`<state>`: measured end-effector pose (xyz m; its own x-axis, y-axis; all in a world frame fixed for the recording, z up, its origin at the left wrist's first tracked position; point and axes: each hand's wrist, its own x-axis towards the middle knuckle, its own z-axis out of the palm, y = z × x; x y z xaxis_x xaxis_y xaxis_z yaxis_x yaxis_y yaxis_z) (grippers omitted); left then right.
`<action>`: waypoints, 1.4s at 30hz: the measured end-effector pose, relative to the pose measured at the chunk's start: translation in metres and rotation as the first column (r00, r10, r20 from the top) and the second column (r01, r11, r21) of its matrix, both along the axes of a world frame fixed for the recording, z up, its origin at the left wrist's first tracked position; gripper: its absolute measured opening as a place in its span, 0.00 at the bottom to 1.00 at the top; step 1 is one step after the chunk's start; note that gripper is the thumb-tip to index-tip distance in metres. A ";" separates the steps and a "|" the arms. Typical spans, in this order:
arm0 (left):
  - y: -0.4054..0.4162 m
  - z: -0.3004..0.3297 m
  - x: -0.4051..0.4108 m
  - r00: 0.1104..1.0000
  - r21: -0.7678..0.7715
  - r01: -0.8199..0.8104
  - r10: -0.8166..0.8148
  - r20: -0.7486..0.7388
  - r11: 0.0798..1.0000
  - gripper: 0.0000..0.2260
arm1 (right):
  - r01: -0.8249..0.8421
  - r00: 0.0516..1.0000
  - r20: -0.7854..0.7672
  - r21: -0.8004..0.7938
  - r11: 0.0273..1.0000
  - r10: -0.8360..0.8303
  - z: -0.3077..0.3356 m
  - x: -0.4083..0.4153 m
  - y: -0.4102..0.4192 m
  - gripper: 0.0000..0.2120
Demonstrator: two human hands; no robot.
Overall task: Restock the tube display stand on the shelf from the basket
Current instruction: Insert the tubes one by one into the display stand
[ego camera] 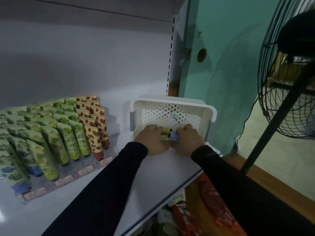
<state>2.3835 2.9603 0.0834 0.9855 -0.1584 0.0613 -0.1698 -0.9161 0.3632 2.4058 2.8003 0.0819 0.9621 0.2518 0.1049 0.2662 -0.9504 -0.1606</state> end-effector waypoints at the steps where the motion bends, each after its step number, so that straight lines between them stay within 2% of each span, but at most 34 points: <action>1: -0.001 0.002 0.003 1.000 0.028 -0.008 0.009 -0.029 1.000 0.30 | -0.014 1.000 -0.014 0.005 1.000 0.014 0.000 0.001 -0.001 0.23; 4: -0.003 0.005 0.008 1.000 0.134 -0.020 0.021 -0.010 0.991 0.35 | -0.024 0.998 -0.052 0.041 0.999 0.026 0.002 0.003 -0.002 0.21; 6: -0.003 0.005 0.010 1.000 0.155 -0.027 0.026 0.008 0.988 0.32 | -0.018 0.996 -0.084 0.071 0.997 0.024 0.002 0.003 -0.004 0.22; 8: -0.003 0.006 0.009 0.999 0.150 -0.040 0.041 -0.005 0.988 0.28 | -0.005 0.992 -0.126 0.101 0.995 0.017 0.002 0.002 -0.005 0.24; 16: -0.004 0.011 0.001 1.000 0.047 -0.010 0.009 0.023 0.999 0.26 | 0.026 0.981 -0.194 0.237 0.971 0.022 0.001 -0.003 -0.005 0.22; 19: -0.004 0.012 -0.006 0.999 0.036 -0.026 0.024 0.041 0.999 0.25 | -0.005 0.975 -0.210 0.284 0.959 0.067 0.002 -0.006 -0.006 0.18; 27: -0.003 0.012 -0.021 0.992 0.233 -0.041 0.012 0.125 0.972 0.20 | -0.121 0.966 -0.181 0.324 0.938 0.187 0.004 -0.020 -0.013 0.14; 34: -0.001 0.022 -0.040 0.993 0.406 -0.068 0.025 0.112 0.911 0.11 | -0.142 0.975 -0.110 0.365 0.920 0.194 0.004 -0.026 -0.019 0.18; 37: -0.003 0.024 -0.048 0.996 0.485 -0.090 0.066 0.066 0.870 0.11 | -0.179 0.969 -0.083 0.407 0.896 0.232 0.003 -0.030 -0.017 0.19; 42: -0.003 0.024 -0.065 0.988 0.487 -0.107 0.147 -0.045 0.867 0.11 | -0.218 0.962 -0.064 0.408 0.886 0.266 0.002 -0.041 -0.014 0.18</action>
<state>2.3189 2.9576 0.1079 0.9974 -0.0214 -0.0683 -0.0297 -0.9921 -0.1217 2.3651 2.7861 0.0838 0.8877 0.4396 0.1368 0.4370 -0.7108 -0.5511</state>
